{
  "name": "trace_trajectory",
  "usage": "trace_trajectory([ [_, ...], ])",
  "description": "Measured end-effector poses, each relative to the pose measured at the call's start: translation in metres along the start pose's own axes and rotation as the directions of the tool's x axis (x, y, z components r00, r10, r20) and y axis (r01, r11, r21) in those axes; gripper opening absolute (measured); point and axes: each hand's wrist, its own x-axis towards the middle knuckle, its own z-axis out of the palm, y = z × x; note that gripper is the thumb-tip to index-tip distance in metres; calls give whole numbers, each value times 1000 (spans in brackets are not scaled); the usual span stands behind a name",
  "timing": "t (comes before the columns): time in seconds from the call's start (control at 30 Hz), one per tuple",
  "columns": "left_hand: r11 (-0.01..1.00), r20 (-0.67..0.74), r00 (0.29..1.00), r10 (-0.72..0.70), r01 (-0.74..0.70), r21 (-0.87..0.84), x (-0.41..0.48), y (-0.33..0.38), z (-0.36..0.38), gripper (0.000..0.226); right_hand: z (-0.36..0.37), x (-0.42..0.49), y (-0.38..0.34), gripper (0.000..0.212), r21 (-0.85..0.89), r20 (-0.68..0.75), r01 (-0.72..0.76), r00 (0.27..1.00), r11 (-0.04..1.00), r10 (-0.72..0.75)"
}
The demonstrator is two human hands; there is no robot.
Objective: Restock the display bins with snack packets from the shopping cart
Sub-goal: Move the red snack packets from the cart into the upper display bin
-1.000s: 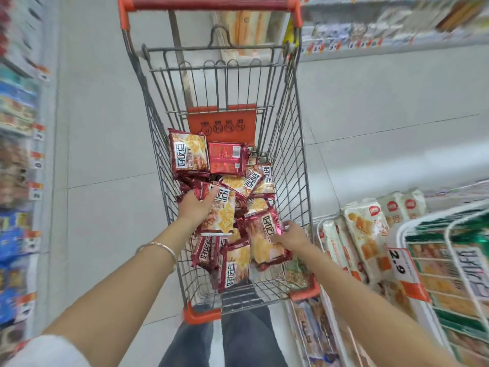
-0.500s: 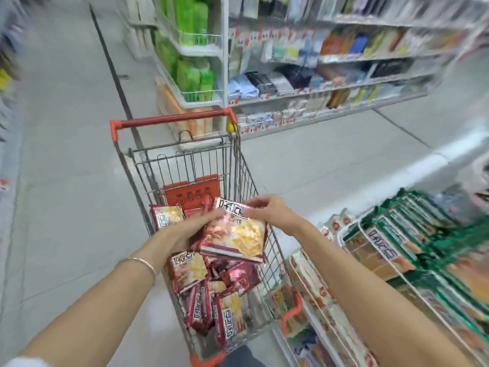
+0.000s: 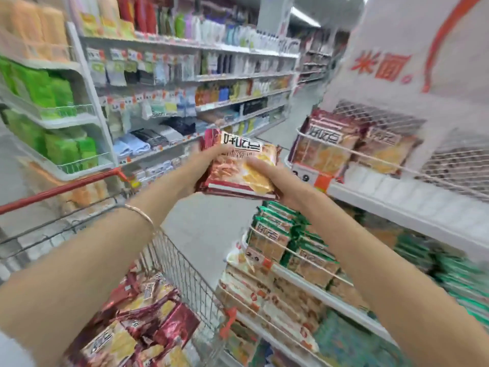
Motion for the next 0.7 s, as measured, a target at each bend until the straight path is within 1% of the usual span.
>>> trace_trajectory([
  [0.07, 996, 65, 994, 89, -90, 10, 15, 38, 47, 36, -37, -19, -40, 65, -66, -100, 58, 993, 996, -65],
  [0.13, 989, 155, 977, 147, -149, 1, 25, 72, 94, 36, -75, -39, -77, 68, -118, -195, 96, 974, 988, -118],
  [0.17, 982, 179, 966, 187, -189, -6, 31, 88, 118, 35, -96, -49, -95, 62, -133, -223, 137, 961, 982, -164],
  [0.2, 972, 212, 950, 231, -232, -17, 36, 103, 142, 31, -120, -57, -110, 55, -126, -228, 185, 951, 975, -210],
  [0.27, 948, 280, 909, 310, -317, -20, 49, 129, 192, 20, -168, -73, -138, 59, -123, -219, 238, 940, 963, -260],
  [0.3, 935, 306, 890, 338, -356, 4, 58, 139, 216, 22, -192, -82, -148, 56, -150, -225, 235, 938, 960, -265],
  [0.37, 891, 365, 853, 373, -439, 114, 76, 148, 259, 44, -243, -93, -158, 30, -233, -228, 196, 941, 953, -249],
  [0.4, 865, 408, 836, 368, -469, 179, 87, 148, 277, 52, -267, -97, -157, 21, -274, -249, 172, 938, 946, -242],
  [0.43, 843, 471, 814, 340, -485, 232, 99, 144, 294, 59, -290, -99, -153, 23, -312, -284, 151, 928, 938, -243],
  [0.47, 811, 528, 798, 292, -499, 305, 110, 136, 308, 70, -313, -98, -145, 32, -339, -309, 145, 916, 929, -256],
  [0.5, 754, 558, 793, 246, -518, 404, 120, 127, 320, 85, -333, -95, -134, 45, -369, -312, 143, 911, 918, -268],
  [0.53, 675, 569, 798, 201, -533, 509, 126, 117, 330, 99, -350, -91, -121, 61, -407, -321, 119, 910, 906, -263],
  [0.57, 591, 577, 801, 159, -546, 594, 135, 107, 338, 107, -365, -84, -103, 79, -455, -341, 57, 911, 889, -233],
  [0.63, 387, 559, 822, 107, -552, 738, 155, 86, 352, 118, -399, -61, -53, 112, -499, -343, -71, 932, 864, -121],
  [0.67, 260, 548, 831, 95, -553, 792, 161, 77, 358, 121, -413, -47, -27, 126, -504, -322, -91, 942, 859, -90],
  [0.7, 127, 546, 832, 100, -554, 822, 172, 68, 364, 118, -418, -38, -12, 136, -525, -324, -102, 942, 845, -87],
])
